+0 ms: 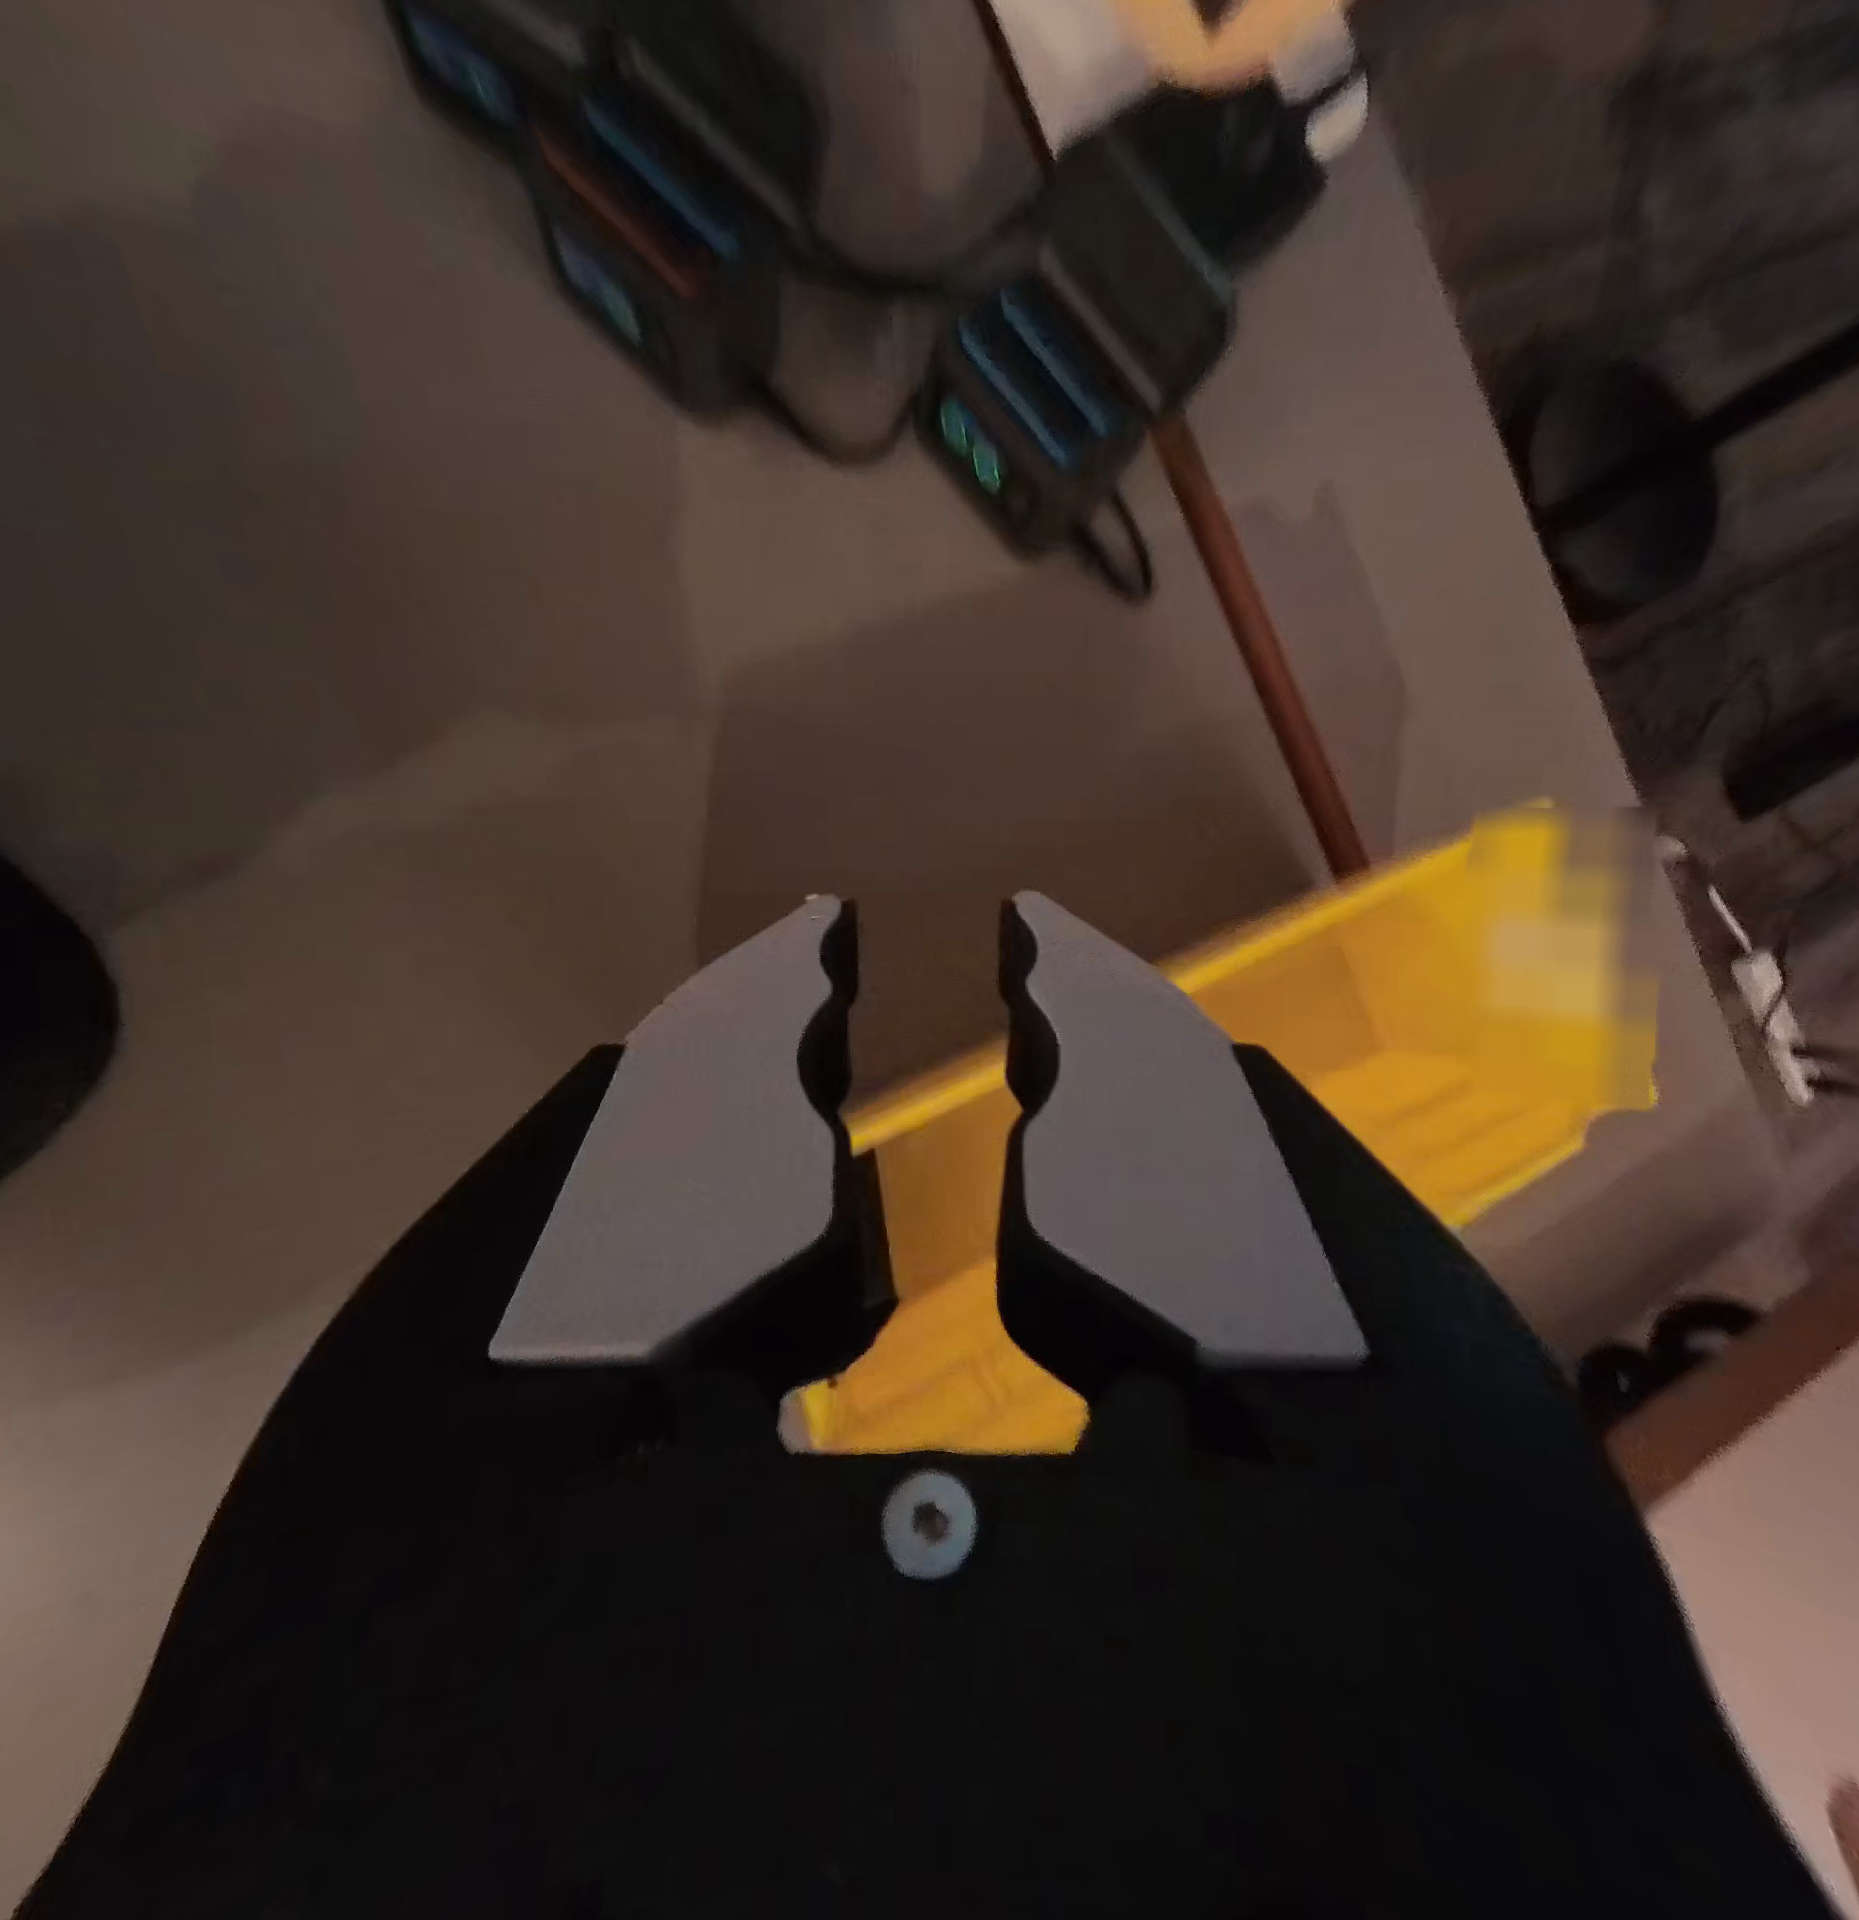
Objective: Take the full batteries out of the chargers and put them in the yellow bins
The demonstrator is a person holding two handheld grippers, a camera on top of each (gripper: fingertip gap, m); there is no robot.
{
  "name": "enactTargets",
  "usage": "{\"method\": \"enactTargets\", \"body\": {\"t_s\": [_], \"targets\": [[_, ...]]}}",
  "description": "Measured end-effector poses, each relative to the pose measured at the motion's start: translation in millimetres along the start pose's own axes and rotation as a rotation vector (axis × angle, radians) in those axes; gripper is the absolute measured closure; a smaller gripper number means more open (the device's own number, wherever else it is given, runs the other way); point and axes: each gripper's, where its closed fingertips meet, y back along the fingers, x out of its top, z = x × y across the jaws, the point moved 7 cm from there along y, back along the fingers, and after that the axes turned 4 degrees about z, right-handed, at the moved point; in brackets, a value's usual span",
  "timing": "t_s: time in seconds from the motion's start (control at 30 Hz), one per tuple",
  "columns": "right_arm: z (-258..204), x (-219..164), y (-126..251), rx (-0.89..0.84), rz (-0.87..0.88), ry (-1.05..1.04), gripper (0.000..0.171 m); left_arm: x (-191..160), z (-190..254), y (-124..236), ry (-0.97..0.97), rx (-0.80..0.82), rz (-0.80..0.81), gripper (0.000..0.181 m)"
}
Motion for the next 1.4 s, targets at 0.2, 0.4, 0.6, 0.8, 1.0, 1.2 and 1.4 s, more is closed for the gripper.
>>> {"method": "enactTargets", "body": {"t_s": [0.2,0.4,0.6,0.8,1.0,1.2,1.4], "targets": [[-13,65,-42,0.073,0.12,0.076,0.144,2,5,-23,-0.073,-0.164,-0.099,0.112],[-27,132,-102,0.131,0.16,0.187,0.145,7,5,-28,-0.13,-0.13,-0.073,0.123],[-42,190,-171,0.158,0.115,0.295,0.149,9,7,-27,-0.182,-0.064,-0.053,0.125],[-57,217,-231,0.166,0.024,0.375,0.149,13,11,-30,-0.186,-0.056,-0.055,0.125],[-68,227,-267,0.149,-0.074,0.447,0.149,15,11,-34,-0.166,-0.063,-0.063,0.125],[-72,231,-286,0.157,-0.114,0.45,0.15,16,12,-32,-0.163,-0.066,-0.056,0.125],[-70,228,-294,0.15,-0.144,0.445,0.153,17,13,-30,-0.169,-0.074,-0.033,0.125]]}}
